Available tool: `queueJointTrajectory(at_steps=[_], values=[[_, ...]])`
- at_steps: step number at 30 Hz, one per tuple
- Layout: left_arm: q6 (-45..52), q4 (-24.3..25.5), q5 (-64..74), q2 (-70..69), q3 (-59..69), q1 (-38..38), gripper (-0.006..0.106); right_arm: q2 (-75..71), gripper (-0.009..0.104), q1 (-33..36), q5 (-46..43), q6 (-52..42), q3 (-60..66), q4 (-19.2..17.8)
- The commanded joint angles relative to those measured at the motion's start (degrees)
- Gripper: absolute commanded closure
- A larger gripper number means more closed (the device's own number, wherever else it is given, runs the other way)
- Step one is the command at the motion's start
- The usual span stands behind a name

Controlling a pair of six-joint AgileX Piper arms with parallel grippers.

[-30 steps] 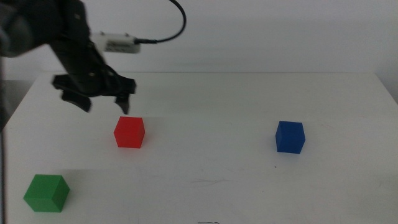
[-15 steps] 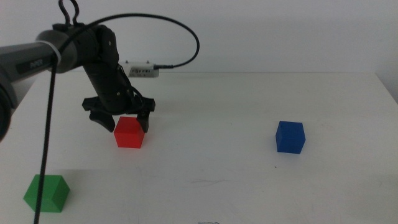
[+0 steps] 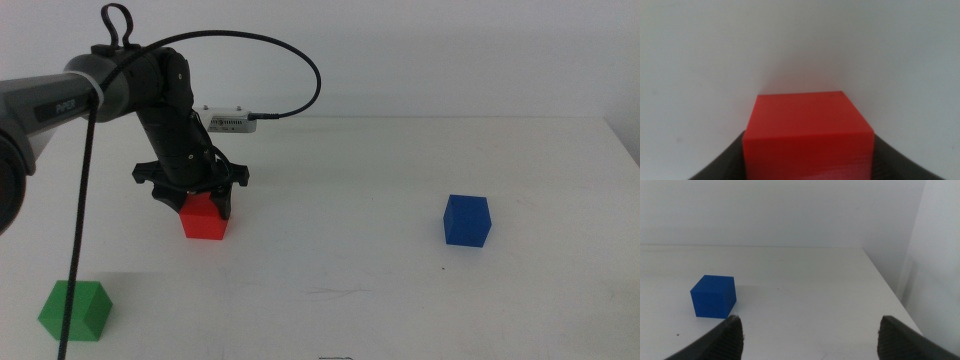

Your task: Stack red cubes first, then green, then blue cubes in a specific spot.

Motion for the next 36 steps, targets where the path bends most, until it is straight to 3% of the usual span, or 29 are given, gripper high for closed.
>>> queueJointTrajectory(at_steps=[1,4,6,14,24,36], values=[[0.7,-1.74,1.35,-4.08,-1.83,-0.18,0.099,-1.16,0.022,-0.4,-4.14,-0.37,-1.03,-0.71],[1.63,-2.73,4.8,-5.82,-1.91,-0.18,0.102,-1.16,0.022,-0.4,-4.14,-0.37,-1.03,-0.71],[-2.8,-2.61,5.73,-8.64,0.01,-1.03,0.102,-1.16,0.022,-0.4,-4.14,-0.37,-1.03,-0.71],[-24.97,5.29,-1.02,-22.82,15.35,-12.94,0.102,-1.16,0.022,-0.4,-4.14,-0.37,-1.03,-0.71],[-30.26,5.27,-1.03,-14.82,6.52,-24.62,0.102,-1.16,0.022,-0.4,-4.14,-0.37,-1.03,-0.71],[-31.38,3.05,1.11,-4.23,-5.54,-25.49,0.102,-1.16,0.022,-0.4,-4.14,-0.37,-1.03,-0.71]])
